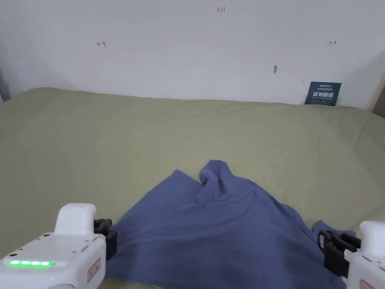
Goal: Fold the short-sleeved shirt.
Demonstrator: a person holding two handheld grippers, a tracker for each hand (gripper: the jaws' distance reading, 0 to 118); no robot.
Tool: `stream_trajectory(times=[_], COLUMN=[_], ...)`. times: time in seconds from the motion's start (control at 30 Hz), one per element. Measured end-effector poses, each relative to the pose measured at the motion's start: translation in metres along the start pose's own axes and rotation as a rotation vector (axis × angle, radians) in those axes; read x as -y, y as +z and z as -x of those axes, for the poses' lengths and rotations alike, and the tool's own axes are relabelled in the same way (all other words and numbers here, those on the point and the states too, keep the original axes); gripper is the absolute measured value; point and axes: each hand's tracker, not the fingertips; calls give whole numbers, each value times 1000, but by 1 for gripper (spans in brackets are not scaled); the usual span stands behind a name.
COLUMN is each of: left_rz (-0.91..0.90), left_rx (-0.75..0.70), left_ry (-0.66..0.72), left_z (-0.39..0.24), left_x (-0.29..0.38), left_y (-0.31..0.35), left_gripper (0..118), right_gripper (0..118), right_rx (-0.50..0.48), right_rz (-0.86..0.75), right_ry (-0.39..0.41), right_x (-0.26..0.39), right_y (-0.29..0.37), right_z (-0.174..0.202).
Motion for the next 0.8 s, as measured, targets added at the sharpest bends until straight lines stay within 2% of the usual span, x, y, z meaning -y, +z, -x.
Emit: stream_trajectory(times=[0.07,0.27,0.37,0.47,0.6,0.8], left_rz=[-12,-57,-74,-87,-81,-18], left_rx=[63,10,-2,-14,-50,-145], left_ry=[36,-11,27,37,38,58], left_z=[-7,-23,-19,-13,-1,30], left_x=[5,24,30,35,40,46], left_y=[11,32,36,40,43,39], left_gripper=[2,2,2,2,2,2], right_gripper=[1,1,1,1,1,1], right_rx=[-33,-85,-10,-16,15,30], right_rz=[-13,-109,-130,-130,-131,-110], right_ry=[-8,-87,-18,-23,11,24], right_x=[3,24,34,38,39,46], right_y=[7,24,26,27,26,23], right_z=[19,54,69,73,75,75])
